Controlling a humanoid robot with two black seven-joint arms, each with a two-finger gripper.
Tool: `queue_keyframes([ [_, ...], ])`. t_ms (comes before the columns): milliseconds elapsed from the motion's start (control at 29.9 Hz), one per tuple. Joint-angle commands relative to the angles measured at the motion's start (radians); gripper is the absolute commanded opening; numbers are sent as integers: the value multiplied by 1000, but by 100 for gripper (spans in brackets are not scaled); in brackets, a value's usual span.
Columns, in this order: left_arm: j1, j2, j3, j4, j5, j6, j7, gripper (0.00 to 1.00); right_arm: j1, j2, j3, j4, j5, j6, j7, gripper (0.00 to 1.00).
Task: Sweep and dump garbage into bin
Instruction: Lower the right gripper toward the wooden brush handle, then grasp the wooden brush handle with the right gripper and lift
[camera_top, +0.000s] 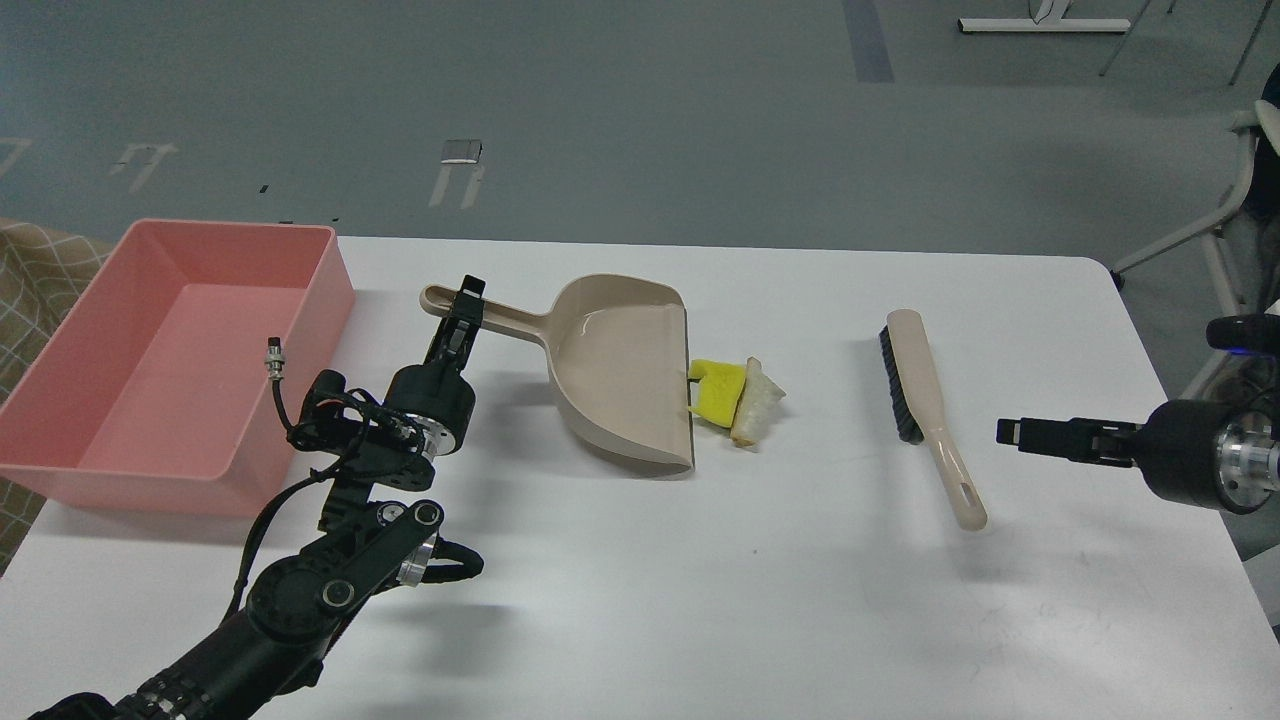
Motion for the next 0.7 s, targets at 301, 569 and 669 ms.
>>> queue_keyframes([
  [301, 2, 0, 1, 1, 0, -1, -1, 0, -11, 110, -2, -3, -44, 0, -61, 98],
  [569, 6, -2, 1, 1, 0, 1, -4, 0, -38, 156, -2, -7, -89, -3, -81, 94],
  [669, 6, -2, 1, -1, 0, 1, -6, 0, -45, 165, -2, -7, -93, -12, -91, 85],
])
